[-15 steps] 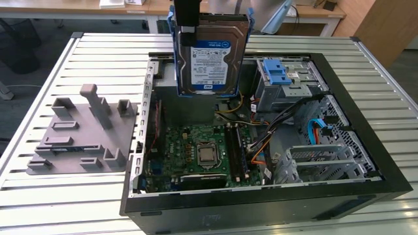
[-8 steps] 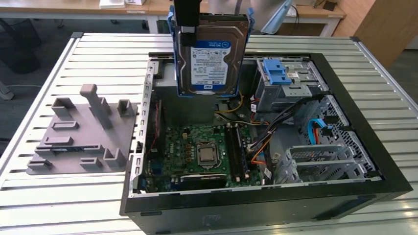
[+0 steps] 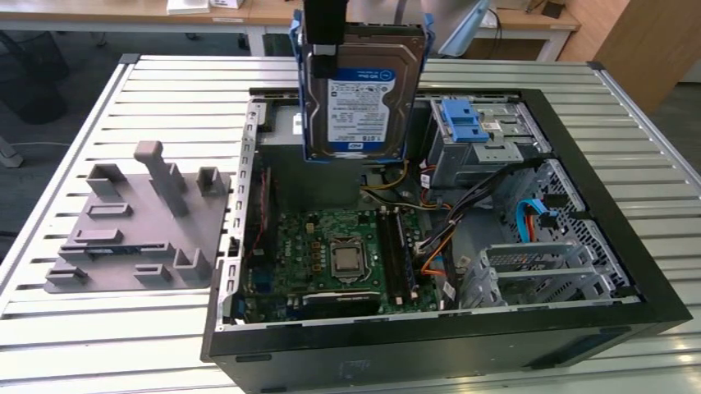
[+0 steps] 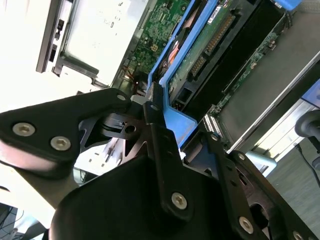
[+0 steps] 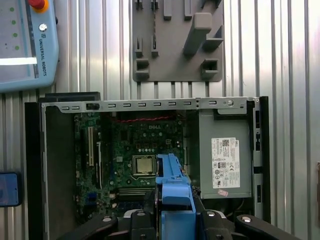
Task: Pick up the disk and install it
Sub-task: 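Pick up the disk, then insert the disk into the insertion slot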
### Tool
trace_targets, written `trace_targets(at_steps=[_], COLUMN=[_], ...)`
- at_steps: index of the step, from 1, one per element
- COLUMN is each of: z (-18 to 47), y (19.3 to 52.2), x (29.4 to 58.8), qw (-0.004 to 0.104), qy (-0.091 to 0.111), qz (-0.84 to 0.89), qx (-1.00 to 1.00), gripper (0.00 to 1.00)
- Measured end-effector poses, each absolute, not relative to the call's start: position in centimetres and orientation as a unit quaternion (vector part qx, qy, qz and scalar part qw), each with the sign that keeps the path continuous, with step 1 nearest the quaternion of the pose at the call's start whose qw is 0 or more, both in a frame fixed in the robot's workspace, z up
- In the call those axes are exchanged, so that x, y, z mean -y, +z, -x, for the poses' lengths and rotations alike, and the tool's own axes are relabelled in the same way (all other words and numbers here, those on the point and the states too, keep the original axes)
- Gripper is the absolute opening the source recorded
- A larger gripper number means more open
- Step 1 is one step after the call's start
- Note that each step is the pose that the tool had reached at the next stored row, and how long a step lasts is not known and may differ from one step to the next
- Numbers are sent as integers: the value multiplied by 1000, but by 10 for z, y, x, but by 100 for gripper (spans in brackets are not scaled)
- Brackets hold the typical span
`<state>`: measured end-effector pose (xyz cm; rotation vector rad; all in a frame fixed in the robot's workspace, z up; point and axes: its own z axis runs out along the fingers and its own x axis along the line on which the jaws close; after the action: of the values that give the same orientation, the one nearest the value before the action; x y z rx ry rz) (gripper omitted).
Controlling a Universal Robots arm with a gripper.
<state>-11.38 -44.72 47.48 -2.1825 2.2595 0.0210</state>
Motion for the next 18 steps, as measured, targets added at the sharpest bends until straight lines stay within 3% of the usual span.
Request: trace_targets(at_steps=[18], z=[94], y=[471], x=[453], qw=[4], qy=[3], qz=[695], qx=[-719], gripper=[36])
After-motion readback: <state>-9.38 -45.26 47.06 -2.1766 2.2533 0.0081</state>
